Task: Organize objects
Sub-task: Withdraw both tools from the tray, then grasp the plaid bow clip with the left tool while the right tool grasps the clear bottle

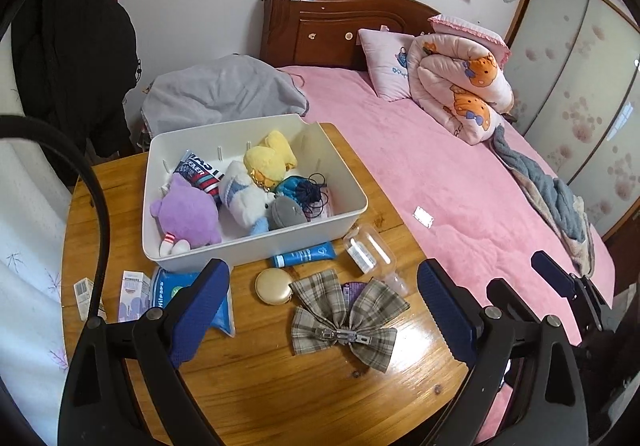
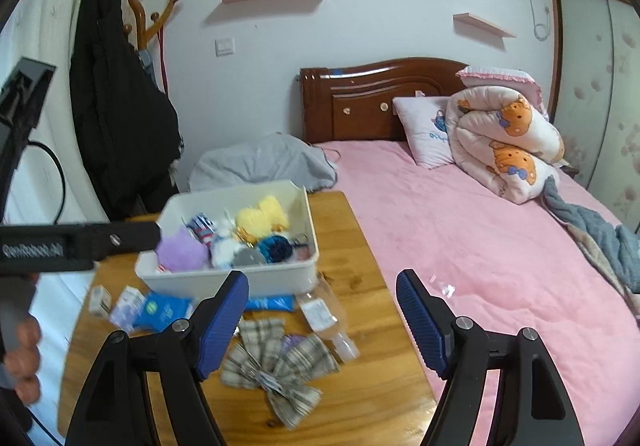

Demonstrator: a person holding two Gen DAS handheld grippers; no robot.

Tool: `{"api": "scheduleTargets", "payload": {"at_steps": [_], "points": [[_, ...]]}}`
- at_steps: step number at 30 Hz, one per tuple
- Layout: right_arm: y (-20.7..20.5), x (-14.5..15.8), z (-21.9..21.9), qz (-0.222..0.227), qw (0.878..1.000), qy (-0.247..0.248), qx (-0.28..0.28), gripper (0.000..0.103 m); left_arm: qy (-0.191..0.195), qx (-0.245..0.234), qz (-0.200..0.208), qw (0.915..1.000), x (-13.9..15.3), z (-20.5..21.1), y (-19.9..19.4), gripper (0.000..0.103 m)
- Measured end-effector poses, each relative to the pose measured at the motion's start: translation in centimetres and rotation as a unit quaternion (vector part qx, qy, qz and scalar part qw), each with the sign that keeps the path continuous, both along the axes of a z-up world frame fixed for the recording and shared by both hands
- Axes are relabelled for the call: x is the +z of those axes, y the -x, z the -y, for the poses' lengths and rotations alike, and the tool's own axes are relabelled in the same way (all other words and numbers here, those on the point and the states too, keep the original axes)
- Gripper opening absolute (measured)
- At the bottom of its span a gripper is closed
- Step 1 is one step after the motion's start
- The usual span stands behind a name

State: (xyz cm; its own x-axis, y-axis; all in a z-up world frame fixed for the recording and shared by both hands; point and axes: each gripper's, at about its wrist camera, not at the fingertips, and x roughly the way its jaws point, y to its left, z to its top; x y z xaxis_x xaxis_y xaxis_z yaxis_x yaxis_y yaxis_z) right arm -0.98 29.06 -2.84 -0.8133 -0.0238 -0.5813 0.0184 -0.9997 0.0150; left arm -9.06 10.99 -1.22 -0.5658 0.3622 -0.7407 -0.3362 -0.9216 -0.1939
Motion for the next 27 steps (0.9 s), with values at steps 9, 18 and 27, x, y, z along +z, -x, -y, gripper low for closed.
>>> {"api": "scheduleTargets", "payload": {"at_steps": [9, 18, 27], "points": [[0.1, -5.5, -3.9, 0.072, 0.997, 0.023, -0.013, 0.077, 0.049, -0.033, 0.003, 0.9982, -4.3, -2.5, -1.3, 0.096], [1.2, -11.0, -6.5, 0.139, 0.988, 0.061, -0.040, 0.077, 0.042, -0.034, 0.109, 0.9926, -11.1, -3.3, -0.4, 0.096], [3.8, -13.7, -6.5, 0.149, 0.986, 0.076, -0.030, 0.077, -0.018, 0.036, 0.260, 0.9648, -18.1, -3.5, 2.8, 0.096]]}}
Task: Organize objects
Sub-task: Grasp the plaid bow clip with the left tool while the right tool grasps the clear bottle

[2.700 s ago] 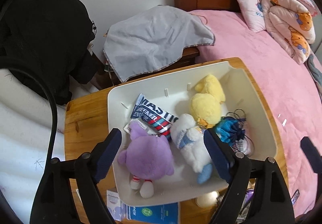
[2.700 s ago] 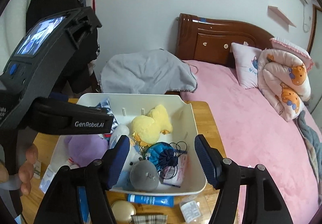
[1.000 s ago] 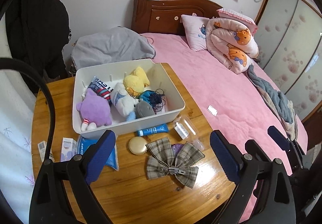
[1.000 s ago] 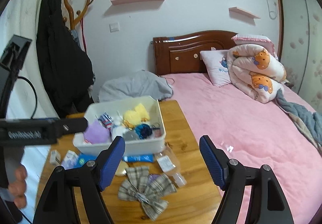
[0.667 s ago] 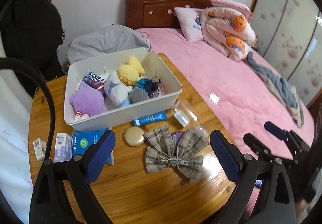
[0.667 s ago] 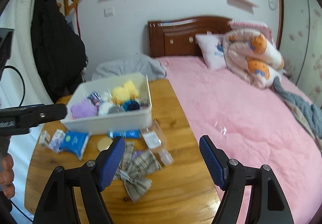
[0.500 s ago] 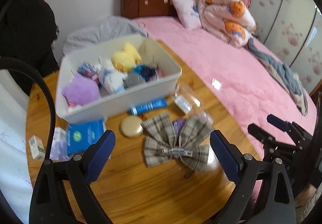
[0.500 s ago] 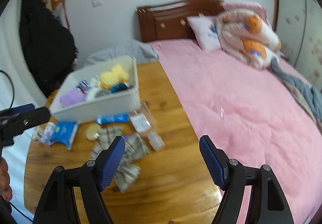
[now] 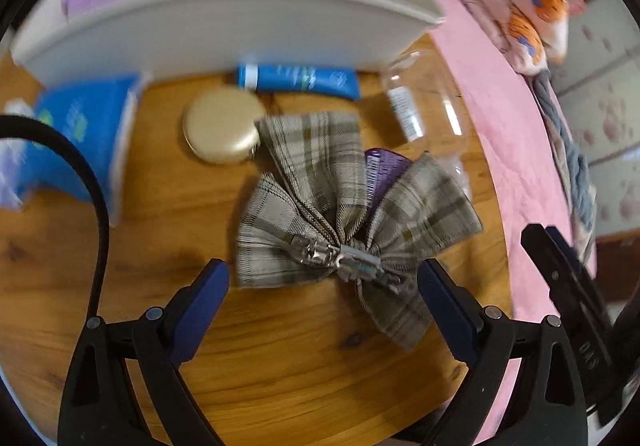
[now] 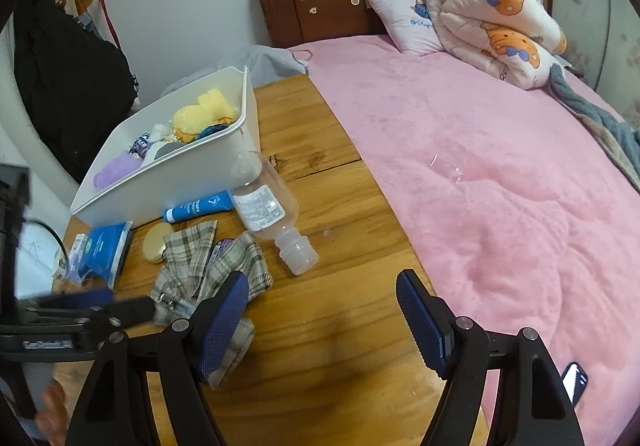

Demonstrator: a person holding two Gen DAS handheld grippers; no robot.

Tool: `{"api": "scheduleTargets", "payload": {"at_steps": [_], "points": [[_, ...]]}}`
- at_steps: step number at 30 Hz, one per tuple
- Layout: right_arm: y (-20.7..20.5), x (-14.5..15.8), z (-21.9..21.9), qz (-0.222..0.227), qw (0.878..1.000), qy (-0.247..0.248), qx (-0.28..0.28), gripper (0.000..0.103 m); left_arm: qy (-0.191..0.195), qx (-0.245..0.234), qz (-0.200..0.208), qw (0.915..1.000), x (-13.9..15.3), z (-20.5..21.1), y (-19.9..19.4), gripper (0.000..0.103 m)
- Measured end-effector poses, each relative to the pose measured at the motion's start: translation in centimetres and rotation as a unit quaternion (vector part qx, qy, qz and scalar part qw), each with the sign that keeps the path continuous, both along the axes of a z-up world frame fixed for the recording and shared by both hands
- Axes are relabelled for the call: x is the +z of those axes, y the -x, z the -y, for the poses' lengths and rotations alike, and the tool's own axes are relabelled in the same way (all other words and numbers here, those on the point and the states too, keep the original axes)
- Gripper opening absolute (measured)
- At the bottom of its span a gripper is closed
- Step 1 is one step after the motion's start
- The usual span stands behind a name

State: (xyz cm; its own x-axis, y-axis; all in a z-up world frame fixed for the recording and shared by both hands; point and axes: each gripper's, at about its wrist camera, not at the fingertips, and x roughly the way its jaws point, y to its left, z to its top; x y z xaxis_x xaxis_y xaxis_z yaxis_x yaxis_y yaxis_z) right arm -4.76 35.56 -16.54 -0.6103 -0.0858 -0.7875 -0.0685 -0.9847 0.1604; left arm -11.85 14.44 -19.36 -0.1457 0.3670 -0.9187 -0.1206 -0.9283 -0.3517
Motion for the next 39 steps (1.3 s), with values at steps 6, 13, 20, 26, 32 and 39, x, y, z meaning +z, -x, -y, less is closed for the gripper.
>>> {"api": "scheduleTargets", "payload": {"at_steps": [6, 13, 20, 26, 32, 39], "points": [[2.0, -1.4, -0.3, -0.001, 1.000, -0.015, 0.000, 0.076, -0.019, 0.043, 0.039, 0.9981, -1.3, -0.3, 0.7, 0.096], [5.3, -2.8, 0.8, 0.009, 0.998, -0.016, 0.058, 0.069, -0.016, 0.057, 0.049, 0.9970, -1.2, -0.7, 0.8, 0.096], [7.8, -5.0, 2.4, 0.042, 0.992, -0.034, 0.112, 0.037, 0.042, 0.021, 0.027, 0.9985, -1.3, -1.7, 0.3, 0.097], [8.0, -5.8, 2.9, 0.046, 0.989, -0.048, 0.133, 0.032, 0.087, -0.017, 0.017, 0.9959, -1.4, -2.5, -0.4, 0.098], [7.2, -5.8, 3.0, 0.036, 0.988, -0.044, 0.146, 0.029, 0.113, -0.024, 0.038, 0.9926, -1.4, -1.3, -1.7, 0.098], [6.7, -5.8, 3.4, 0.030, 0.988, -0.038, 0.149, 0.029, 0.119, -0.012, 0.057, 0.9911, -1.5, 0.4, -2.5, 0.098]]}}
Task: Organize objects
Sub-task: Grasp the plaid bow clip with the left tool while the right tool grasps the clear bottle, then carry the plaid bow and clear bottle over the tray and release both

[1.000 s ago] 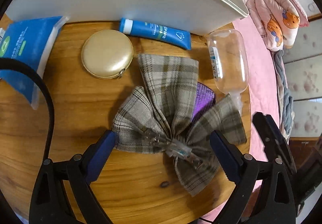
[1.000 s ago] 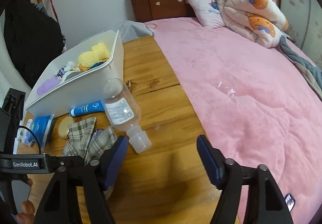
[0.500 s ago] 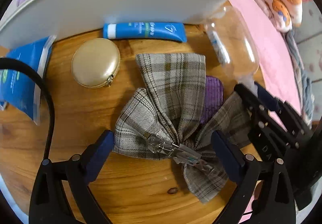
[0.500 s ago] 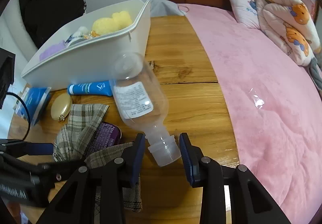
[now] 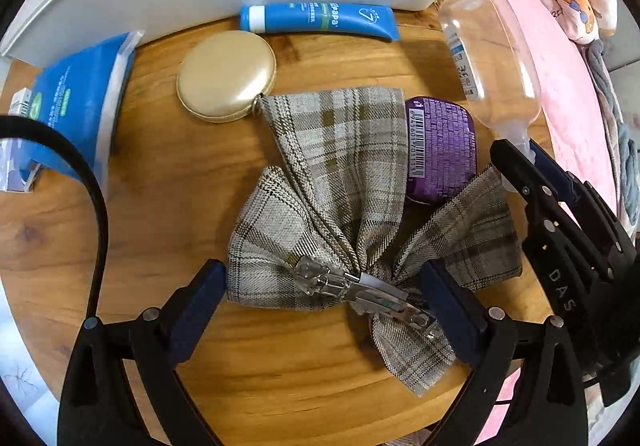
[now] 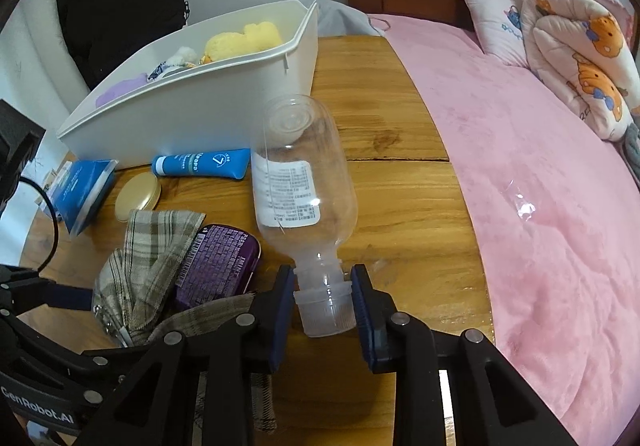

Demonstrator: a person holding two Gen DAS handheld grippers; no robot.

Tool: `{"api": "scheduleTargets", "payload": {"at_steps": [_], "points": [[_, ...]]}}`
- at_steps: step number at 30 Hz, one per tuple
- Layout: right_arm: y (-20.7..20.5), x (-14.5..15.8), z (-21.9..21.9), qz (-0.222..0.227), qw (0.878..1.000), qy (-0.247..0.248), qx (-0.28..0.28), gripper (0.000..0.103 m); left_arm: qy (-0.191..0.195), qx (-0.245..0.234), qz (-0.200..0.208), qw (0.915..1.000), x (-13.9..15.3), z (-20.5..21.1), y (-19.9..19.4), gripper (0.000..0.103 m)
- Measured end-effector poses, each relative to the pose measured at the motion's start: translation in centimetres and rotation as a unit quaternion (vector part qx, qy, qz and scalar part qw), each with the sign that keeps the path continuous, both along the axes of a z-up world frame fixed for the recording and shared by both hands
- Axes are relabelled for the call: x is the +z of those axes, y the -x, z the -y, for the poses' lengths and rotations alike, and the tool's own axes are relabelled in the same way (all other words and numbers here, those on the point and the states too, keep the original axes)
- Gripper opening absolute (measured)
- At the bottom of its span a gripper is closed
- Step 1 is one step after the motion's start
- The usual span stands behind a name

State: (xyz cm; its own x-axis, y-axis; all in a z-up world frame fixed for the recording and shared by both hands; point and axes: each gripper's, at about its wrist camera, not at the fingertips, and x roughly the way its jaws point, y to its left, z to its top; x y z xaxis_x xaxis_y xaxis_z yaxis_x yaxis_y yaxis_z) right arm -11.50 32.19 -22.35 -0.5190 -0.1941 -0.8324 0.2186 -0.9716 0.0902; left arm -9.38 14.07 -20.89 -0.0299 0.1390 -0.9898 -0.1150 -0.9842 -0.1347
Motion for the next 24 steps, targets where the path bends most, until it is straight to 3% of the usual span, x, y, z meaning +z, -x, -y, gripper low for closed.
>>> {"api": "scheduleTargets", "payload": {"at_steps": [2, 7, 9, 10, 11, 12, 14, 17, 24], "points": [[-0.1, 0.0, -0.2, 0.002, 1.000, 0.010, -0.003, 0.029, 0.004, 0.001, 0.008, 1.0000, -0.5, 0.2, -0.1, 0.100], [-0.1, 0.0, -0.7, 0.008, 1.000, 0.025, -0.011, 0.029, 0.003, -0.016, -0.021, 0.9997, -0.5, 0.3, -0.9, 0.099], [-0.3, 0.0, -0.7, 0.008, 0.999, 0.028, -0.012, 0.029, -0.005, -0.021, -0.045, 0.9988, 0.0, 0.7, -1.3, 0.086], [-0.3, 0.0, -0.8, 0.009, 0.999, 0.030, -0.013, 0.029, -0.017, -0.024, -0.054, 0.9981, 0.4, 0.9, -1.4, 0.064], [-0.4, 0.1, -0.8, 0.011, 0.999, 0.032, -0.014, 0.029, -0.044, -0.027, -0.053, 0.9973, 0.7, 1.2, -1.4, 0.034], [-0.5, 0.0, -0.9, 0.012, 0.999, 0.034, -0.015, 0.029, -0.074, -0.024, -0.040, 0.9962, 0.6, 1.7, -1.3, 0.034], [-0.7, 0.0, -1.0, 0.015, 0.999, 0.040, -0.018, 0.029, -0.098, -0.017, -0.029, 0.9946, 0.2, 2.7, -1.3, 0.031], [-0.9, 0.0, -1.2, 0.019, 0.999, 0.046, -0.022, 0.029, -0.115, -0.009, -0.033, 0.9928, 0.4, 4.1, -1.0, 0.027], [-1.8, 1.8, -1.2, 0.003, 0.998, 0.054, -0.031, 0.029, -0.134, 0.011, -0.074, 0.9883, 4.1, 5.0, -0.4, 0.023]]}}
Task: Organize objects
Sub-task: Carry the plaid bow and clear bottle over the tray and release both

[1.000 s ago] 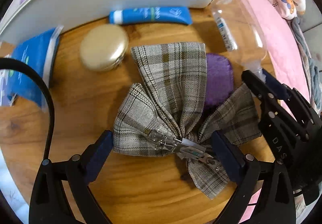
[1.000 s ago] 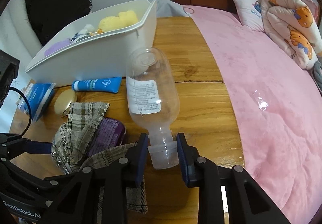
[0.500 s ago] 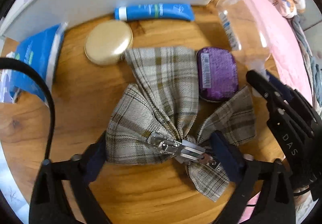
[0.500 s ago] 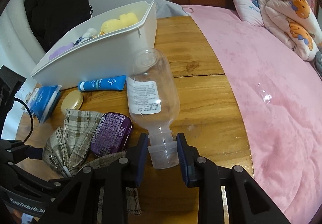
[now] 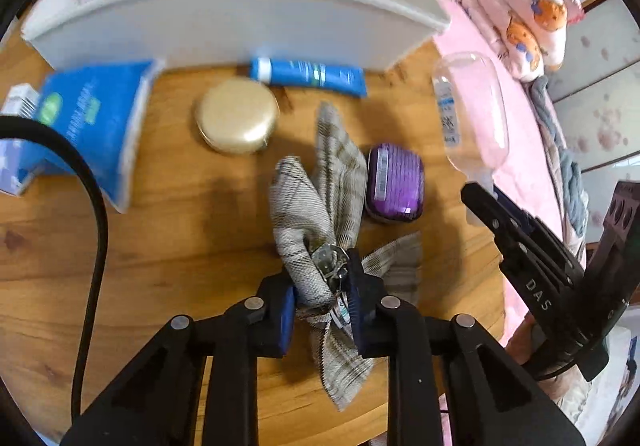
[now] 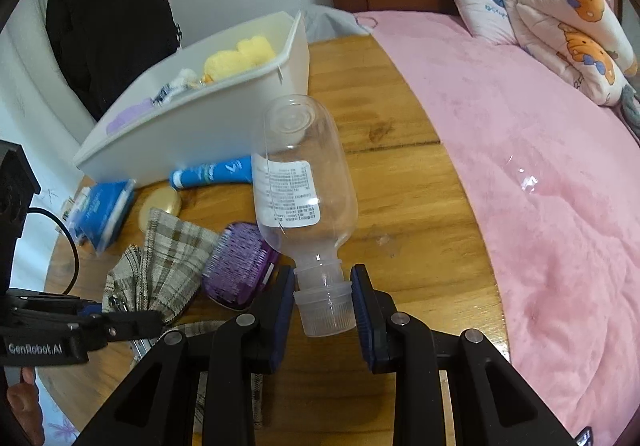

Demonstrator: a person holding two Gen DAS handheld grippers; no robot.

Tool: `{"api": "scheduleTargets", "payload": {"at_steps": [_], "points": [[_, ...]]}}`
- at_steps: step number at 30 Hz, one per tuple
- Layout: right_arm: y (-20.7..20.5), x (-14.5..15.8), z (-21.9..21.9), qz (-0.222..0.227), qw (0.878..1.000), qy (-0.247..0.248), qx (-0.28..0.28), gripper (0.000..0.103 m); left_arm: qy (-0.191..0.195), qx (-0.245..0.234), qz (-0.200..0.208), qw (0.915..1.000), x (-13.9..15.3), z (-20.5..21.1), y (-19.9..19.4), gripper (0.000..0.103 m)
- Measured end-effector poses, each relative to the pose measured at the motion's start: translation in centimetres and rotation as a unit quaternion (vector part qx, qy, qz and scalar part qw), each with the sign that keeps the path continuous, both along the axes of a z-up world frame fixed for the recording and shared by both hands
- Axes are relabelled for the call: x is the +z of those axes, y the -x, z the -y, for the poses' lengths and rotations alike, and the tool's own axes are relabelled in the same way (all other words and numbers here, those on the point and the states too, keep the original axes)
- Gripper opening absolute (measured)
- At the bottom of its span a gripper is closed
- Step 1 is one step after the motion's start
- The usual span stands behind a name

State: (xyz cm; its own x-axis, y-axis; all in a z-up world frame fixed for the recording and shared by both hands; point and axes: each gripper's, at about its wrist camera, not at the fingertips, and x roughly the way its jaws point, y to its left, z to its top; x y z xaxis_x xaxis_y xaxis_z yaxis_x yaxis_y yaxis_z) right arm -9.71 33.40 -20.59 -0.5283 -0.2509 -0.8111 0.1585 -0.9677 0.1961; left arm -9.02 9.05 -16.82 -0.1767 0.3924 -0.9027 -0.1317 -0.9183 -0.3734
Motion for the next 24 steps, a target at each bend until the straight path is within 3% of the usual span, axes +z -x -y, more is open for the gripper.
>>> {"api": "scheduleTargets", "payload": {"at_steps": [11, 18, 24], "points": [[-2.2, 6.8, 1.3, -0.074, 0.997, 0.030, -0.006, 0.029, -0.030, 0.010, -0.090, 0.9954, 6.7, -0.8, 2.3, 0.023], [-3.2, 12.0, 2.6, -0.133, 0.990, 0.051, 0.001, 0.029, -0.035, 0.003, -0.165, 0.9857, 13.3, 0.6, 3.7, 0.023], [-2.6, 15.6, 3.5, -0.171, 0.983, 0.060, -0.002, 0.029, -0.011, 0.000, -0.231, 0.9729, 18.6, 1.3, 5.6, 0.023]]}}
